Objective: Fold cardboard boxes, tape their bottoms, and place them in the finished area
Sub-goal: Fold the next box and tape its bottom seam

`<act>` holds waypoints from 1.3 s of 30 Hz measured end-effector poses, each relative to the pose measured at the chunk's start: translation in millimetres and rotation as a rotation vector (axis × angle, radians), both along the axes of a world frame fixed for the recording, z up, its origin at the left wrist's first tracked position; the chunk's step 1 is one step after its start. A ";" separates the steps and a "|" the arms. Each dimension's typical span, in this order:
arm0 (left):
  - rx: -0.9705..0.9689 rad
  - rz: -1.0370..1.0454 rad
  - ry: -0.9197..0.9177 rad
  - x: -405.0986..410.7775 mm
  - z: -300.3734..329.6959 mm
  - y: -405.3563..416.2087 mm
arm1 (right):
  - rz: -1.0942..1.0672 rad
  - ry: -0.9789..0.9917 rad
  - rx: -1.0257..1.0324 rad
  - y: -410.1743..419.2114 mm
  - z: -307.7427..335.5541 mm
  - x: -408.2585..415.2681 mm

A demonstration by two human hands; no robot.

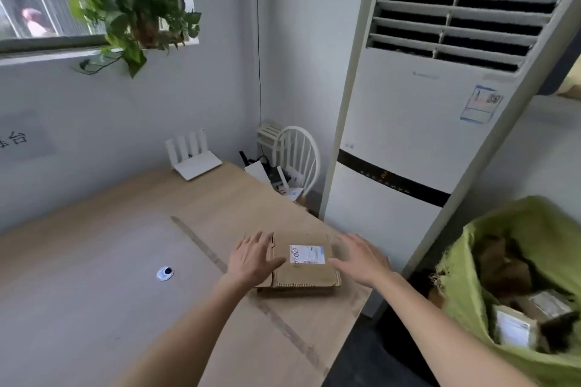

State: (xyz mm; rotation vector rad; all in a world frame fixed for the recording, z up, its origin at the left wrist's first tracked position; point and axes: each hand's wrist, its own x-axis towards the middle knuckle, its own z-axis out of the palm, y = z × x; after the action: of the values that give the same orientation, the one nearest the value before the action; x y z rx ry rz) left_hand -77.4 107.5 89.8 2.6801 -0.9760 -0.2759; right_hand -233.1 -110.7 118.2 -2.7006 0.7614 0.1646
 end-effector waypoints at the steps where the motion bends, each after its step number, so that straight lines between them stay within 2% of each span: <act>1: 0.018 0.029 0.026 13.2 -16.5 -10.1 | 0.020 0.026 0.016 -16.2 -16.7 19.5; 6: 0.111 0.164 0.162 74.0 -89.7 -61.3 | 0.055 0.151 0.139 -88.0 -101.2 109.8; 12: 0.130 0.363 0.294 124.1 -160.1 -111.9 | 0.006 0.317 0.345 -139.0 -200.0 168.3; 16: 0.160 0.523 0.369 143.5 -199.4 -120.8 | -0.074 0.339 0.412 -158.6 -247.9 190.1; 20: 0.150 0.655 0.485 154.1 -227.7 -124.9 | -0.086 0.252 0.508 -167.8 -280.6 205.9; 25: 0.148 0.704 0.485 154.2 -237.1 -132.6 | -0.166 0.214 0.513 -164.6 -289.3 214.6; 32: 0.044 0.744 0.496 133.5 -216.7 -108.5 | -0.120 0.112 0.461 -150.6 -262.5 210.1; 35: -0.067 0.749 0.527 111.0 -202.3 -89.4 | -0.087 0.067 0.456 -137.3 -238.9 199.3; 39: -0.366 0.694 0.603 68.4 -180.8 -52.6 | -0.003 -0.013 0.391 -115.5 -203.6 176.6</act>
State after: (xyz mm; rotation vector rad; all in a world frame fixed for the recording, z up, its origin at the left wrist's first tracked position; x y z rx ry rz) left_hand -9.0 54.8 -91.0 2.2021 0.0871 -0.6208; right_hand -56.5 -226.2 -85.4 -2.3279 0.6516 0.2655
